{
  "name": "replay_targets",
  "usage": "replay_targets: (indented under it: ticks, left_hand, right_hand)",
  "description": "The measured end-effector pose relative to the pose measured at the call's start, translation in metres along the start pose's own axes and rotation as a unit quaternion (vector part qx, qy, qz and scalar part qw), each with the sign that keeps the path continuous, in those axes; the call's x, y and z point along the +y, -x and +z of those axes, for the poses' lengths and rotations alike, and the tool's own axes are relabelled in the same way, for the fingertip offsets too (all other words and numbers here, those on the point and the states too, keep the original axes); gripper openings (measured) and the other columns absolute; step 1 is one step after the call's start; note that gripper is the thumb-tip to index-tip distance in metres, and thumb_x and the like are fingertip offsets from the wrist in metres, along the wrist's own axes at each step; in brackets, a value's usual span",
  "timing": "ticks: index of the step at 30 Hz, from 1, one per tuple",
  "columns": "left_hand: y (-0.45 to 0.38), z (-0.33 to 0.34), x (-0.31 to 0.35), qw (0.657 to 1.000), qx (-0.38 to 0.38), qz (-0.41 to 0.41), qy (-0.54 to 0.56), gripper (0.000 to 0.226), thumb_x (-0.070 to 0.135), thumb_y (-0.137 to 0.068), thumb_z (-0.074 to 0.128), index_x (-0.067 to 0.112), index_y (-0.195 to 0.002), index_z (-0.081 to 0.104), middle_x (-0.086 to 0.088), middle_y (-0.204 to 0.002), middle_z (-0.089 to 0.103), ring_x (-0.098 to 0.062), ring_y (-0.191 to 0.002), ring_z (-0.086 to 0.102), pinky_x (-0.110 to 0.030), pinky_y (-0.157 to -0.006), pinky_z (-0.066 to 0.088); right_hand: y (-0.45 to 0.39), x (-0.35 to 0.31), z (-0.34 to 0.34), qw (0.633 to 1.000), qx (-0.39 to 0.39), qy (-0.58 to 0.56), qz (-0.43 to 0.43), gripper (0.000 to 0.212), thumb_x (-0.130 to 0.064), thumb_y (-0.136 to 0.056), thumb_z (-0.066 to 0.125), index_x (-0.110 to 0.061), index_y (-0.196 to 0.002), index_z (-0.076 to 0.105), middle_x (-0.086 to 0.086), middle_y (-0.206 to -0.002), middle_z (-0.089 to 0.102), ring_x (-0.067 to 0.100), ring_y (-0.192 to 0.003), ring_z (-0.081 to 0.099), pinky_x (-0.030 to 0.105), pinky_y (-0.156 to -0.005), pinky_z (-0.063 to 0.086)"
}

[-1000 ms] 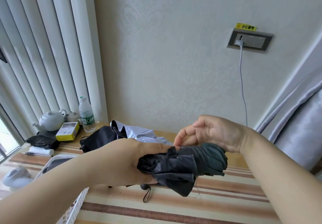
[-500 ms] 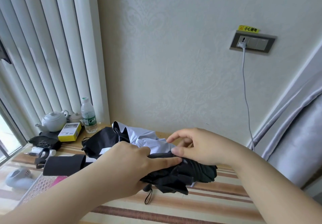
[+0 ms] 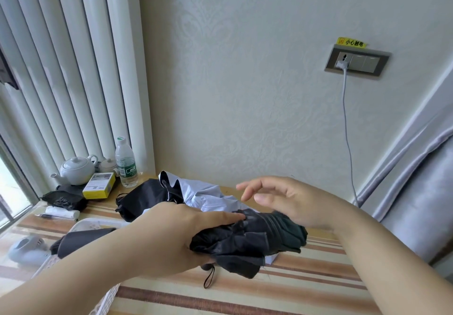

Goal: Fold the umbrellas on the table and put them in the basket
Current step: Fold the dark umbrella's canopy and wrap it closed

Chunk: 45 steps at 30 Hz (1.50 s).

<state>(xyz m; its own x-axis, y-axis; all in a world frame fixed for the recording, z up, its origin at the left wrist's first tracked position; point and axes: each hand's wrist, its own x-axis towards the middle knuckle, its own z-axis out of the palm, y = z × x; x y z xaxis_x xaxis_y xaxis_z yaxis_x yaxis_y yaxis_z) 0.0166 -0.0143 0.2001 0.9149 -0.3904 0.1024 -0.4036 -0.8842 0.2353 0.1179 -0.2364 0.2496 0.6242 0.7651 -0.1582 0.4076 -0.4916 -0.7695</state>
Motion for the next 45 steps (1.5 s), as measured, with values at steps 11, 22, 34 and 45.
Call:
replay_targets:
  ticks: [11, 22, 34, 45]
  left_hand:
    - [-0.006, 0.012, 0.005, 0.983, 0.074, -0.038, -0.161, 0.061, 0.062, -0.077, 0.055, 0.028, -0.125, 0.037, 0.007, -0.072, 0.065, -0.016, -0.059, 0.062, -0.024, -0.042, 0.023]
    - [-0.005, 0.037, 0.007, 0.954, 0.127, 0.066, -0.265, 0.043, 0.022, -0.039, 0.075, 0.014, -0.080, 0.064, 0.003, -0.056, 0.046, -0.018, -0.039, 0.044, -0.024, -0.034, 0.038]
    - [-0.030, 0.010, 0.013, 0.957, -0.224, -0.138, 0.120, 0.037, 0.043, -0.080, 0.067, 0.021, -0.107, 0.058, 0.004, -0.102, 0.066, -0.012, -0.084, 0.059, -0.019, -0.066, 0.044]
    - [-0.023, 0.047, 0.015, 0.981, 0.010, 0.032, -0.189, 0.040, 0.018, -0.030, 0.076, 0.019, -0.062, 0.052, 0.006, -0.051, 0.046, -0.013, -0.039, 0.043, -0.020, -0.038, 0.028]
  right_hand:
    - [0.008, -0.026, 0.033, 0.974, -0.046, 0.223, 0.016, 0.042, -0.061, -0.085, 0.055, -0.037, -0.120, 0.058, -0.028, -0.072, 0.062, -0.005, -0.065, 0.056, 0.030, -0.078, 0.052]
    - [-0.014, -0.019, 0.037, 0.962, -0.160, 0.207, 0.079, 0.022, -0.048, -0.079, 0.074, -0.033, -0.080, 0.057, -0.023, -0.068, 0.059, -0.007, -0.063, 0.053, 0.012, -0.057, 0.038]
    - [-0.014, -0.011, 0.061, 0.934, -0.090, 0.345, 0.037, 0.036, -0.049, -0.076, 0.073, -0.019, -0.090, 0.060, -0.003, -0.083, 0.062, 0.014, -0.074, 0.056, 0.027, -0.052, 0.035]
    - [-0.018, 0.000, 0.050, 0.943, -0.163, 0.258, 0.133, 0.026, -0.026, -0.074, 0.077, -0.012, -0.091, 0.063, -0.004, -0.070, 0.059, 0.012, -0.058, 0.052, 0.025, -0.052, 0.040]
